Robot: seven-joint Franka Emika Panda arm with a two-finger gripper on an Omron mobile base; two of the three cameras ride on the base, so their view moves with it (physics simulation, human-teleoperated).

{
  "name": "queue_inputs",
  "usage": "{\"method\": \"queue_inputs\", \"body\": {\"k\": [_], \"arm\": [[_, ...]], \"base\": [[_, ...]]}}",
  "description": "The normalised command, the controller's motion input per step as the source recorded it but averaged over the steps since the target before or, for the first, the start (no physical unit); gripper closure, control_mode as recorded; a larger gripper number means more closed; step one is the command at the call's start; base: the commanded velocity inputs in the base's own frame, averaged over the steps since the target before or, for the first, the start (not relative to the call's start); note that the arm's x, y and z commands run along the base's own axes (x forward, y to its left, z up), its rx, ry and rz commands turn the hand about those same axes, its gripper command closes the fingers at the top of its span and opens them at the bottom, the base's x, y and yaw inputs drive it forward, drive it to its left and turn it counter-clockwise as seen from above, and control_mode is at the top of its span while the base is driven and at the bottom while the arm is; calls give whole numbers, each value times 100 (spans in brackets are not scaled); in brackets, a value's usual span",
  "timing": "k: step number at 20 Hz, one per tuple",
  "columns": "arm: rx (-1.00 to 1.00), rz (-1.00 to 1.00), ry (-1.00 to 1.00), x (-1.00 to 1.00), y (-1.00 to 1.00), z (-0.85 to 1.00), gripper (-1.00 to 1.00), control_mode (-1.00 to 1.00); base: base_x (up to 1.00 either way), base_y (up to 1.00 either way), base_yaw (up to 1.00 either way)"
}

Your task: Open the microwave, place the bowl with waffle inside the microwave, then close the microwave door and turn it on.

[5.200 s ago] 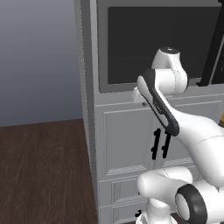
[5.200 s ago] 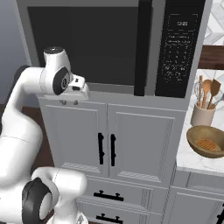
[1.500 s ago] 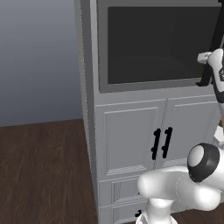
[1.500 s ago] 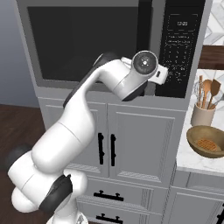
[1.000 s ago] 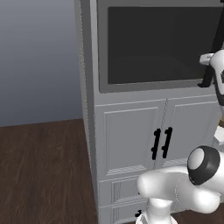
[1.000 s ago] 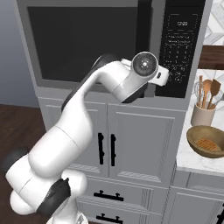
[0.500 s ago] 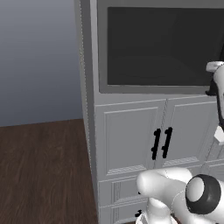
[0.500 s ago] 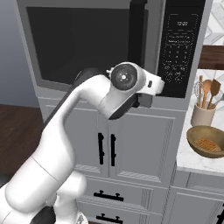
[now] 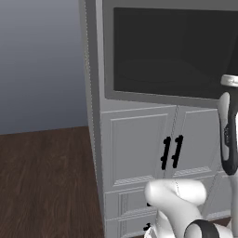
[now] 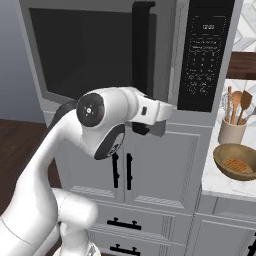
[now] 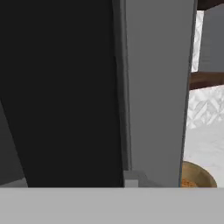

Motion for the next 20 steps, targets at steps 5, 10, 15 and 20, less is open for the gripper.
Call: {"method": "queue_inputs", "body": {"k": [5, 10, 15, 20], "arm": [[-14, -16, -7, -100, -16, 0, 100, -100], [-11, -17, -10, -100, -16, 0, 100, -100], [-12, -18, -10, -100, -1, 0, 100, -100], [-9, -17, -14, -100, -6, 0, 100, -100]], "base": [[0, 0, 0], [0, 0, 0], [0, 0, 0], [0, 0, 0]]}}
